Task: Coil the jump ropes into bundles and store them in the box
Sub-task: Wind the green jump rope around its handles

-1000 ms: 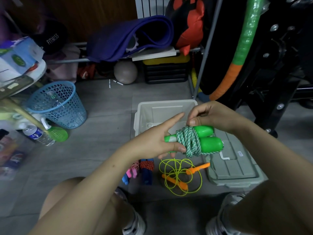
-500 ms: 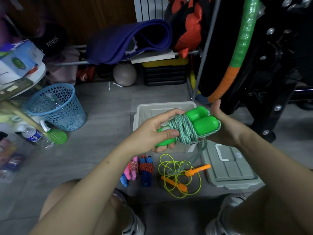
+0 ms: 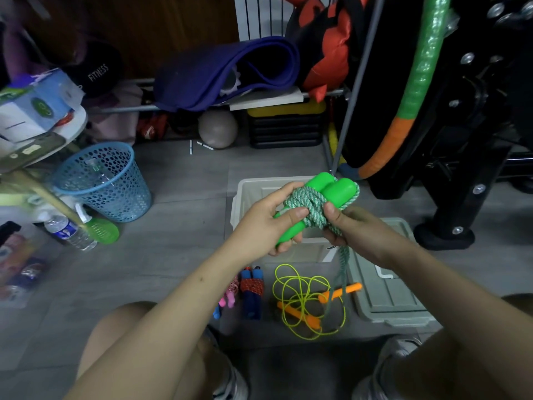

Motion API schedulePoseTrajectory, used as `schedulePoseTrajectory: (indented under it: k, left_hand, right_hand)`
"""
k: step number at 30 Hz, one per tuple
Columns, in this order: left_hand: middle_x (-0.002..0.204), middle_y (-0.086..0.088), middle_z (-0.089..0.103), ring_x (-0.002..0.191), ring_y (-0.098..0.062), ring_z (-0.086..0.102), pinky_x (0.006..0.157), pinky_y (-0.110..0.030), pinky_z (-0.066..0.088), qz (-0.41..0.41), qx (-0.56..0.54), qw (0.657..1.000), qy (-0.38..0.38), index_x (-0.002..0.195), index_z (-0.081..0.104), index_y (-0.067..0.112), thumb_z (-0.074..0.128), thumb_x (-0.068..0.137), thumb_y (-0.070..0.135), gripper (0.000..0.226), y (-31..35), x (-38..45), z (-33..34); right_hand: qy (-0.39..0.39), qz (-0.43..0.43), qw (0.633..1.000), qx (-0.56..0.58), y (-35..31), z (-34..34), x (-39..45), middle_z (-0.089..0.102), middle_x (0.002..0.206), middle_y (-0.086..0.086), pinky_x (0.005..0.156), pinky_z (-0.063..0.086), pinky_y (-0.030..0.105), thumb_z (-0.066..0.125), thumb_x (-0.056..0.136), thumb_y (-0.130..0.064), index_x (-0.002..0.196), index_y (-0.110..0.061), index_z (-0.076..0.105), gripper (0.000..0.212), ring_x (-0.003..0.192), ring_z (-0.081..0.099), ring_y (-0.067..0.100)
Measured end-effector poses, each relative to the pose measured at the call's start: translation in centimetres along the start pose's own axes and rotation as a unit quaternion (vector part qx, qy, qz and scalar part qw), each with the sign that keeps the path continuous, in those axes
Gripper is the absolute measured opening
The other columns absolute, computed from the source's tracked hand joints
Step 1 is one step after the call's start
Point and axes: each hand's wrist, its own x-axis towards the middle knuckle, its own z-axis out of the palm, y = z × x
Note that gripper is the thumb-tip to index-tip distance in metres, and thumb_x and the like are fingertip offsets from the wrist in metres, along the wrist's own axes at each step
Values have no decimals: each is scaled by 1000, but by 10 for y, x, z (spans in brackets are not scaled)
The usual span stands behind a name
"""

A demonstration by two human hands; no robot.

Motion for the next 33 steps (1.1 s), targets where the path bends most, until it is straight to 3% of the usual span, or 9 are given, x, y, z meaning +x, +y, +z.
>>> schedulePoseTrajectory:
  k: [5,10,15,21,25,27,29,31,33]
  left_hand:
    - [56,-6,57,37,-16,39,39,-16,28,-3,-40,999,17,124,47,37,54,95,22,33,-2,1,6]
    - [55,-7,57,34,-16,40,36,-14,28,-4,-43,997,58,120,50,25,55,94,22,26,-1,6,7]
    - [53,-5,58,34,-15,41,36,-14,29,14,-28,997,68,113,53,28,55,94,23,20,3,11,7]
    - [57,-6,57,35,-13,43,36,-14,29,20,-13,998,61,123,49,23,51,97,22,26,3,10,6]
    - [61,-8,57,36,-12,44,36,-15,30,13,13,996,92,117,45,28,52,96,25,22,-2,13,1]
    - [64,-7,58,37,-9,46,36,-16,31,7,40,995,96,120,43,25,50,97,27,24,-2,14,-2]
    - [67,-6,59,39,-6,49,38,-17,34,7,80,993,90,124,40,23,49,97,27,28,-4,14,-2]
    - [74,-4,61,48,-9,55,46,-24,40,26,141,986,89,129,37,21,48,97,32,35,-7,15,0]
    - [82,0,60,56,-5,59,55,-29,42,45,210,972,99,131,35,18,45,98,35,38,-10,18,-3]
  right_hand:
    - [-8,8,1000,25,3,10,0,49,65,1,55,35,20,43,70,-78,95,-6,60,79,56,42,9]
    - [-16,-27,999,-16,-3,14,-4,38,59,0,53,30,21,42,86,-59,76,-12,54,49,54,33,10]
    - [19,-46,998,36,-6,17,-4,26,54,-2,46,19,21,49,82,-43,68,-8,47,38,47,21,7]
    - [38,-36,999,7,-8,18,0,27,51,-3,43,18,21,54,81,-57,55,-22,42,45,45,20,9]
    - [28,-44,991,-121,-12,23,-6,41,49,-11,47,29,21,47,86,-48,65,-13,48,41,44,35,3]
    - [27,-98,950,-294,-11,21,-11,52,62,-7,55,32,22,53,93,-34,80,-8,62,30,57,46,2]
    - [45,-107,907,-405,-14,18,-14,62,76,3,60,33,31,56,92,-33,93,-6,66,29,72,56,16]
    - [34,-95,885,-455,-22,15,-17,57,68,7,60,31,36,55,91,-38,83,-5,62,34,67,52,23]
    - [1,-98,880,-464,-33,12,-23,45,57,0,56,28,35,54,91,-38,71,-7,54,37,56,43,17]
